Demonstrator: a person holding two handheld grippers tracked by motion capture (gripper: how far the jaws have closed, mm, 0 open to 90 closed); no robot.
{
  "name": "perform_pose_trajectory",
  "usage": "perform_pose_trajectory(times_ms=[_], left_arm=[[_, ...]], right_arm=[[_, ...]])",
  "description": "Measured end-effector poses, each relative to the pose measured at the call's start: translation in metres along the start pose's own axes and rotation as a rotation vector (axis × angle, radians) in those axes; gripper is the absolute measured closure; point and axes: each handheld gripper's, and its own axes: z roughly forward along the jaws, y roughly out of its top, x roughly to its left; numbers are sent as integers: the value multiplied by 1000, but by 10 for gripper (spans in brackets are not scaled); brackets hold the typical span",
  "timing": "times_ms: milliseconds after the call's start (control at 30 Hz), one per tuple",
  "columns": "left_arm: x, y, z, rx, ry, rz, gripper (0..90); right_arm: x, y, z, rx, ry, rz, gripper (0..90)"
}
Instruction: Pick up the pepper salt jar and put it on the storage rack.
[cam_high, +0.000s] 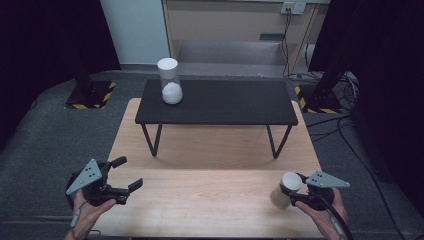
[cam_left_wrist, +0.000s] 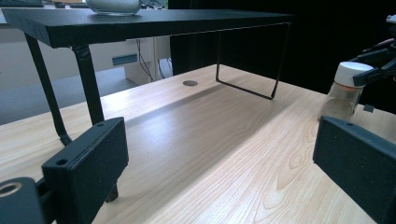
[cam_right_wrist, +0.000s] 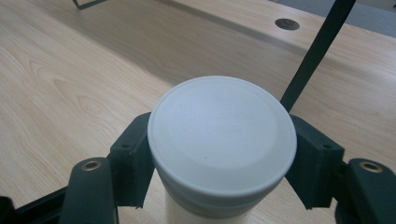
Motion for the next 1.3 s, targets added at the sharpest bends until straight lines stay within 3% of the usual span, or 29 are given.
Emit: perform_pose_trajectory(times_ms=[267, 533, 733, 1300], left_arm=[[0, 0, 0, 2, -4, 1, 19], [1, 0, 1, 8, -7, 0, 18], [1, 0, 2, 14, -12, 1, 19], [0, 0, 2, 28, -1, -5, 19]], right_arm=[[-3, 14, -5, -7, 29, -27, 337], [-13, 47, -14, -16, 90, -88, 338], [-25, 72, -17, -20, 167, -109, 338], [-40, 150, -10, -30, 302, -238, 337]])
